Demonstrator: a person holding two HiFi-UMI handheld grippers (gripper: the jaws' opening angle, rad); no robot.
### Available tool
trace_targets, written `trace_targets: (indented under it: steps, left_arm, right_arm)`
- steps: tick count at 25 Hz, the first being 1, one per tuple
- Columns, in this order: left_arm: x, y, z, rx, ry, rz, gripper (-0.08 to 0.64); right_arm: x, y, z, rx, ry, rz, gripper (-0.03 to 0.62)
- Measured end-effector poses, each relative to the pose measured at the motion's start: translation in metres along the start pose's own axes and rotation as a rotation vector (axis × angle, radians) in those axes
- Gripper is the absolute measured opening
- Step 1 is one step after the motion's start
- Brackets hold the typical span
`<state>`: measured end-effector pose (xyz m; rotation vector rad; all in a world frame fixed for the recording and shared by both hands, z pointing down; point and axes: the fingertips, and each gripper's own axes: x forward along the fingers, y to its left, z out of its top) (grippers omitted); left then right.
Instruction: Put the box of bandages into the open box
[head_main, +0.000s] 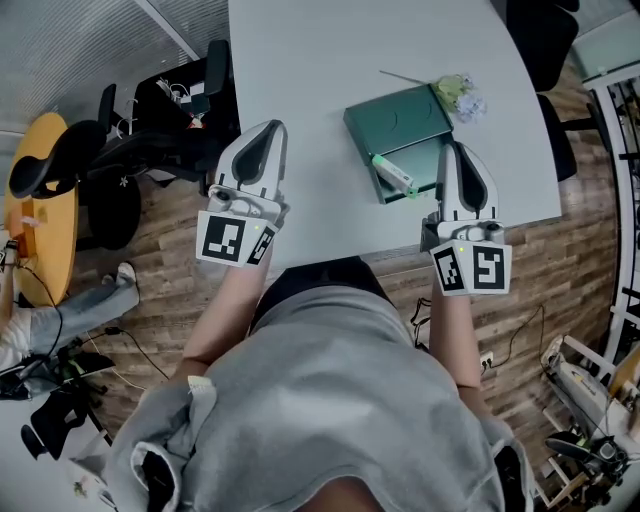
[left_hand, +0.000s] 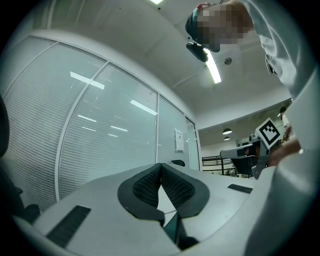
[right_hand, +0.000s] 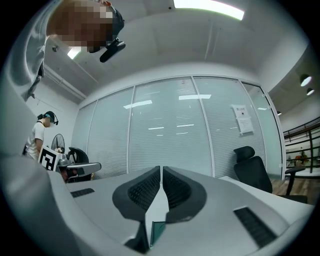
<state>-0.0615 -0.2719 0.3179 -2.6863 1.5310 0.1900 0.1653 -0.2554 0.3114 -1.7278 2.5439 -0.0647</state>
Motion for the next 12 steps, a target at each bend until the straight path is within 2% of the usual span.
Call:
trace_targets:
  steps: [12]
  left_arm:
    - [-0.0014, -0.0035, 0.0066, -0.003, 0.001, -0.008, 0.02]
  right_arm:
    - [-0.0027, 0.0101, 0.006, 0.011, -0.006, 0.01, 0.055]
